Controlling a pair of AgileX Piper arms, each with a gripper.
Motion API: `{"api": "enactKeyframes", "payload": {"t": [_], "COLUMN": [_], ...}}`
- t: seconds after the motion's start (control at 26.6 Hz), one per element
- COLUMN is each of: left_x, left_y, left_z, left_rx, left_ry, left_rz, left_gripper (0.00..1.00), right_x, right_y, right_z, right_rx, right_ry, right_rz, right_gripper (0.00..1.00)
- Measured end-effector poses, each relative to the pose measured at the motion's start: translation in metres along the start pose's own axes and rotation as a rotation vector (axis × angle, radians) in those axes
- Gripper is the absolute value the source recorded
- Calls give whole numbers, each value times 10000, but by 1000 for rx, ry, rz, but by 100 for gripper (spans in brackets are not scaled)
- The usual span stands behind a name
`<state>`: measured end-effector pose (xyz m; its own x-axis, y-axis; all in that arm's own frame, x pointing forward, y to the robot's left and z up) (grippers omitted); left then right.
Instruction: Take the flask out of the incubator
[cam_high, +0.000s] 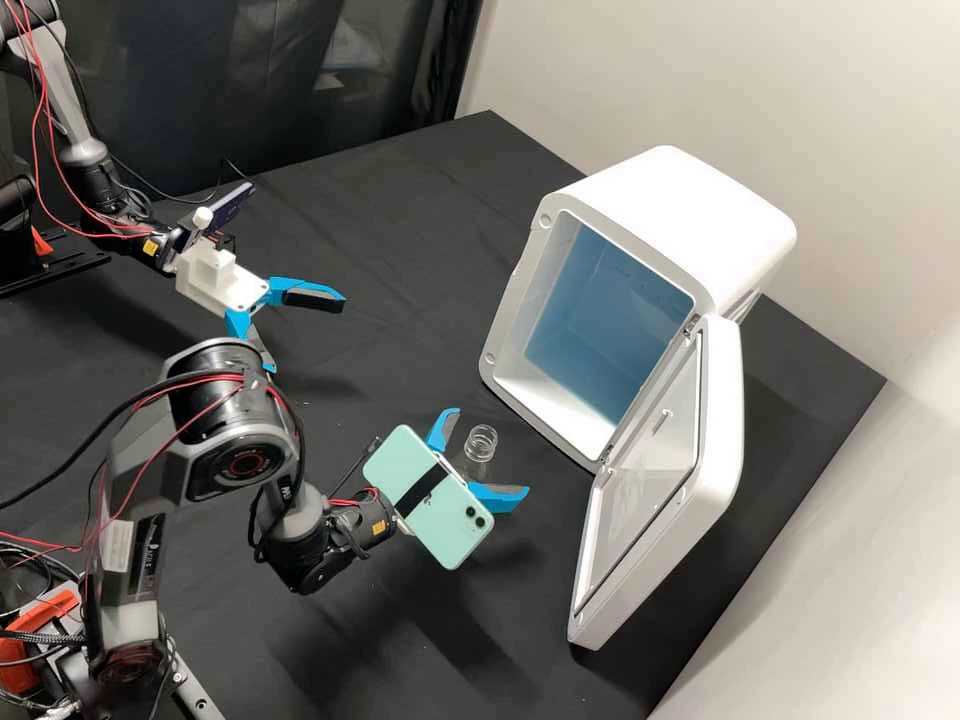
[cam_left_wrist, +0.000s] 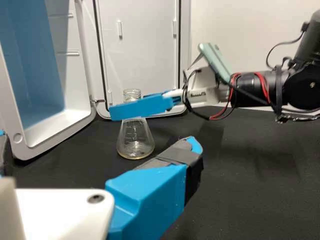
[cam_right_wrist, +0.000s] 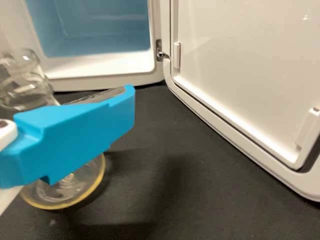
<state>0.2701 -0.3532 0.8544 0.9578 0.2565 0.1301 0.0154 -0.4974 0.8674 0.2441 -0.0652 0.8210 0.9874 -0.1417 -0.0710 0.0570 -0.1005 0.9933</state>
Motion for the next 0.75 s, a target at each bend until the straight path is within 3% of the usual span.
{"api": "enactKeyframes", "payload": {"t": [0.08,0.15,0.23,0.41,0.49,0.64,0.75], "left_x": [12,25,32,41,47,39,39], "left_y": [10,7,-24,-62,-71,-52,-51], "left_z": [15,29,50,98,110,135,135], "left_rx": [19,14,30,64,71,62,47], "left_ry": [5,10,7,5,14,14,14], "left_rz": [8,10,0,-8,8,45,46], "left_gripper": [100,100,100,100,100,100,100], "right_x": [-85,-155,-228,-305,-307,-311,-316], "right_y": [66,121,172,224,227,225,220], "right_z": [-41,-77,-114,-159,-163,-164,-162], "right_rx": [34,59,76,83,82,82,83], "right_ry": [24,40,55,71,72,72,71], "right_rz": [9,26,45,70,71,71,70], "right_gripper": [100,100,100,100,100,100,100]}}
